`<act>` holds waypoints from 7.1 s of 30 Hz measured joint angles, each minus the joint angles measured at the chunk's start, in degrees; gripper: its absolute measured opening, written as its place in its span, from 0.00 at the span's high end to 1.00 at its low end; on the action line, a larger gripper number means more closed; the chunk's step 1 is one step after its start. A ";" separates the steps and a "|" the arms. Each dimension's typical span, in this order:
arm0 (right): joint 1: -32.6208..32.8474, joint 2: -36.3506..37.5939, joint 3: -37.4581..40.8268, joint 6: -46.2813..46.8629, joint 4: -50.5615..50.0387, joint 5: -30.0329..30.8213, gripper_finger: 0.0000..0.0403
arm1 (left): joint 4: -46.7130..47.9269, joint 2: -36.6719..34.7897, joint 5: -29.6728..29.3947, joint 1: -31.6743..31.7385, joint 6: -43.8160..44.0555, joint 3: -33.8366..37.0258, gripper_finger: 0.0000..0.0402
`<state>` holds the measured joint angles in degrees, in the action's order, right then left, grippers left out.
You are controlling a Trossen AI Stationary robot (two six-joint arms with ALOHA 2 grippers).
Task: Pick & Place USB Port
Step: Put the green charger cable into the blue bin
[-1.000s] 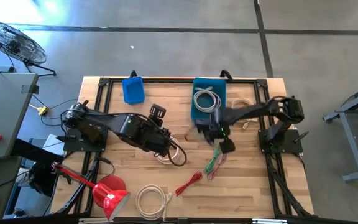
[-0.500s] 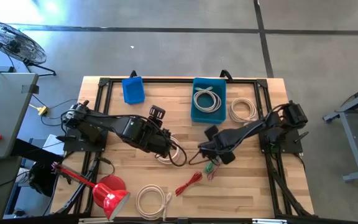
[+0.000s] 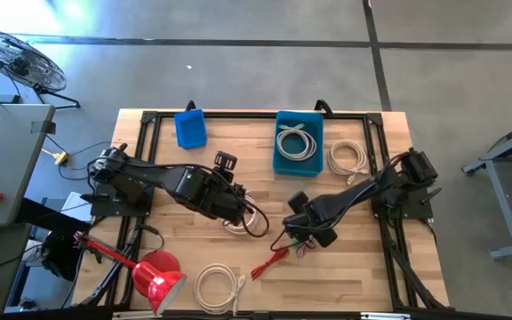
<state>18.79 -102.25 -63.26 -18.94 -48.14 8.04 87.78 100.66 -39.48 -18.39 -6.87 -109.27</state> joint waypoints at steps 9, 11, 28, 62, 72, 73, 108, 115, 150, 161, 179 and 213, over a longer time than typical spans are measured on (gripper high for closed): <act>-0.48 -2.94 0.00 -0.58 3.10 -3.25 0.37 | -1.47 0.00 1.42 0.00 -0.01 0.00 0.80; -0.92 -3.52 -0.02 -0.54 3.73 -5.01 0.40 | -1.73 0.00 1.44 0.00 -0.02 0.00 0.80; -2.73 -4.82 -0.09 1.99 6.38 -7.19 0.95 | -4.95 0.00 4.91 0.00 0.94 0.00 0.80; 12.72 32.02 -0.04 1.41 10.58 28.45 0.99 | -32.31 -1.64 -6.76 1.01 -23.79 2.45 0.80; 19.13 32.04 -0.04 0.55 11.80 30.83 0.99 | -43.50 -1.73 14.69 8.39 -32.00 5.36 0.80; 20.00 32.04 -0.04 0.67 11.92 31.79 0.99 | -45.54 -1.70 16.28 9.41 -32.43 6.78 0.80; 24.72 32.04 0.11 3.46 11.03 38.55 0.99 | -74.14 -1.03 39.88 23.65 -29.12 18.56 0.80; 24.72 32.04 0.11 3.85 11.06 38.11 0.98 | -72.55 -1.03 39.88 23.65 -30.38 18.56 0.80; 23.23 32.04 0.13 -5.40 19.10 44.09 0.99 | -77.96 -1.03 54.91 17.22 -41.54 18.53 0.25; 16.44 32.04 0.13 -9.21 24.75 37.53 0.99 | -78.67 -1.03 63.26 17.22 -39.36 18.53 0.25; 9.68 29.15 0.13 -10.66 26.68 31.67 0.99 | -78.40 -1.03 58.66 17.24 -39.15 18.53 0.25; 9.71 29.22 0.11 -9.57 24.37 31.56 0.99 | -78.44 -1.07 59.65 17.18 -42.82 18.56 0.98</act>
<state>28.50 -73.03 -63.16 -28.51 -23.77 39.59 9.33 99.59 20.17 -1.21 -49.69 -90.72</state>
